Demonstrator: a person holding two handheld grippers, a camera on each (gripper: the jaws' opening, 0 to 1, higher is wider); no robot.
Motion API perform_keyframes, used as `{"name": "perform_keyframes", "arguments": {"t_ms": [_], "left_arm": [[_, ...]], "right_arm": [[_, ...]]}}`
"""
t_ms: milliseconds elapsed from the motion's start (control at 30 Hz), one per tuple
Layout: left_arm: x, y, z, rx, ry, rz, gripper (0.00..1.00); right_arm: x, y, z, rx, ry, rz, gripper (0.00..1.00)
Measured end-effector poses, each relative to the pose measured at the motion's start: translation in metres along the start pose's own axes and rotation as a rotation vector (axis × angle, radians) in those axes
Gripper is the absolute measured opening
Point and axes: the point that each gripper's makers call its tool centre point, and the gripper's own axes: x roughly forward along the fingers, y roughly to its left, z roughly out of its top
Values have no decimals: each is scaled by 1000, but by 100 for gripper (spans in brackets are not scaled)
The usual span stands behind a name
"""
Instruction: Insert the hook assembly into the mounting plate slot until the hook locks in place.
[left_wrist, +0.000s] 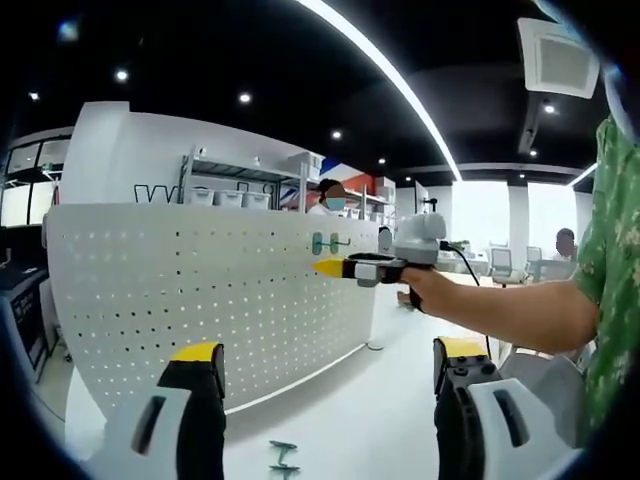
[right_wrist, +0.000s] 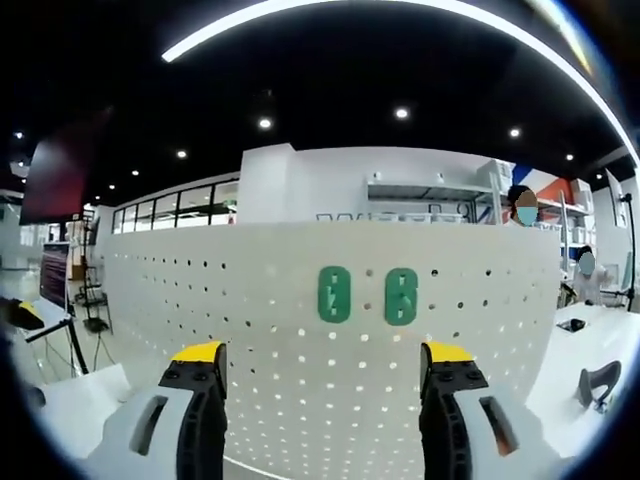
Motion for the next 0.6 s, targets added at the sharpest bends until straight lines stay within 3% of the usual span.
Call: {"name": "perform_keyframes", "arguments": {"t_ms": [600], "left_arm": [[-14,-5,-1,15,12,26,87]], "right_arm": [[-31,26,5,-48,17,102,79]]}}
